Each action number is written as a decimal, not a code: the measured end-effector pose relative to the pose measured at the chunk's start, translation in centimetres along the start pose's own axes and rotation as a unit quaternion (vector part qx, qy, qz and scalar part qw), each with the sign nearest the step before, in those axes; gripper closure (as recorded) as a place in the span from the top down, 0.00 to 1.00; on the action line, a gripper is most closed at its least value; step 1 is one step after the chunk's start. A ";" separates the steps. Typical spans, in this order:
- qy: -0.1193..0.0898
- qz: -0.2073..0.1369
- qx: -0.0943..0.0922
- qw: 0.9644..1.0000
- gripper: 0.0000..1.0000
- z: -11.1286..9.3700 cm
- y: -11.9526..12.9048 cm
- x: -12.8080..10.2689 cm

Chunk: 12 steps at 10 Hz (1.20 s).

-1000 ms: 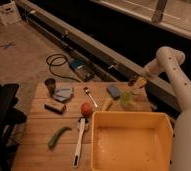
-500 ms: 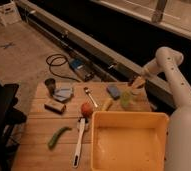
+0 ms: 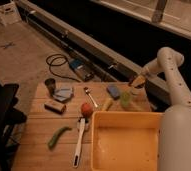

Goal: Place grapes in table surface

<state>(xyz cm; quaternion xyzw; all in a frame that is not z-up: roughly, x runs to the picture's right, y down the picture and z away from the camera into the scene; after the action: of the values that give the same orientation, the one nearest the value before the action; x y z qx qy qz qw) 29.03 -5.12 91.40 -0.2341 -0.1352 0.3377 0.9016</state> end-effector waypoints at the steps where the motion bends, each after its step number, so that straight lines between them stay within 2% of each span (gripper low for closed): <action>1: -0.001 0.001 -0.003 1.000 0.37 0.1 0.0 0.0; 3: -0.002 0.003 -0.005 1.000 0.19 0.3 0.1 0.3; 4: -0.002 0.003 -0.007 1.000 0.06 0.3 0.3 0.4; 5: -0.003 0.002 -0.006 1.000 0.01 0.2 0.4 0.3; 7: -0.005 0.001 -0.001 1.000 0.00 -0.3 0.5 0.4; 12: -0.029 -0.011 0.039 0.999 0.00 -4.1 0.6 -1.3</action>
<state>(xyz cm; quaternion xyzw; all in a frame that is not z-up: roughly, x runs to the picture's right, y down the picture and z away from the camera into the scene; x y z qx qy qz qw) 29.39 -6.90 87.49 -0.1879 -0.1505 0.3393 0.9094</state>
